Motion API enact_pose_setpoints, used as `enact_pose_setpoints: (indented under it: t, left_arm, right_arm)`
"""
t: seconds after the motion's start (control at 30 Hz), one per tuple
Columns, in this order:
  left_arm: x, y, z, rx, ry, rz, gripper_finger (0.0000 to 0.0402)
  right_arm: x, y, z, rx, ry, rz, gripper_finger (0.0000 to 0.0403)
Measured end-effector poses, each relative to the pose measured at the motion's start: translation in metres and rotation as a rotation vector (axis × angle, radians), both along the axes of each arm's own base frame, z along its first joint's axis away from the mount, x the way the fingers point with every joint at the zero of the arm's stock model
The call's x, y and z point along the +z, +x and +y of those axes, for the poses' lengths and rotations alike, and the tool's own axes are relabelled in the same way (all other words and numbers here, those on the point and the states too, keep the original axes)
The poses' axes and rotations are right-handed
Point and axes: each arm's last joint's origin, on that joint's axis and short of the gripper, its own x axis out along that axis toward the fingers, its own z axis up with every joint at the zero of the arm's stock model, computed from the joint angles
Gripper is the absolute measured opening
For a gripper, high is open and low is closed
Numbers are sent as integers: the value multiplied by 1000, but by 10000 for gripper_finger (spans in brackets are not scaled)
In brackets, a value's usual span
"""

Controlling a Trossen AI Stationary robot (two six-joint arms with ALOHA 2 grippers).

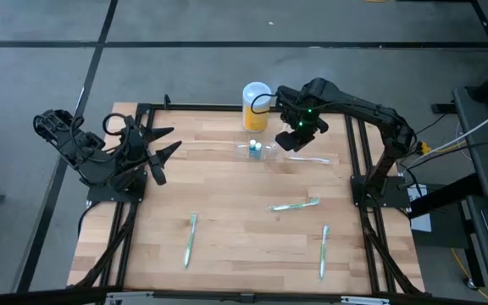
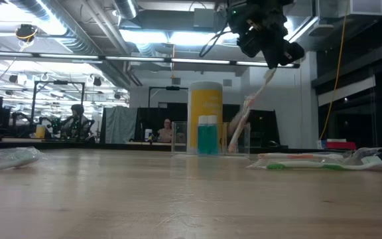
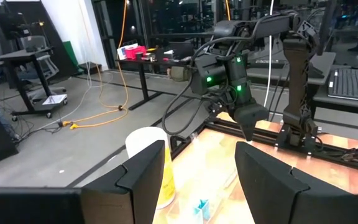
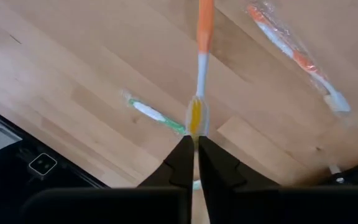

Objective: Pick & Place toothbrushing station
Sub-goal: Put the top orange toothbrush into the transparent organizer

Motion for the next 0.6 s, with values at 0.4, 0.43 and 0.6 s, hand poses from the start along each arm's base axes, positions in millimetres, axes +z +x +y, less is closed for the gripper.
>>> enact_pose_setpoints:
  t: [0.4,0.43,0.6]
  left_arm:
    - [-1,0,0,3,-17,-8,194]
    - [-1,0,0,3,-20,-10,194]
    - [-1,0,0,3,-19,-9,194]
  right_arm:
    - [0,1,0,-26,11,-11,63]
    - [0,1,0,-26,13,-8,63]
    - [7,-3,6,-24,46,-30,63]
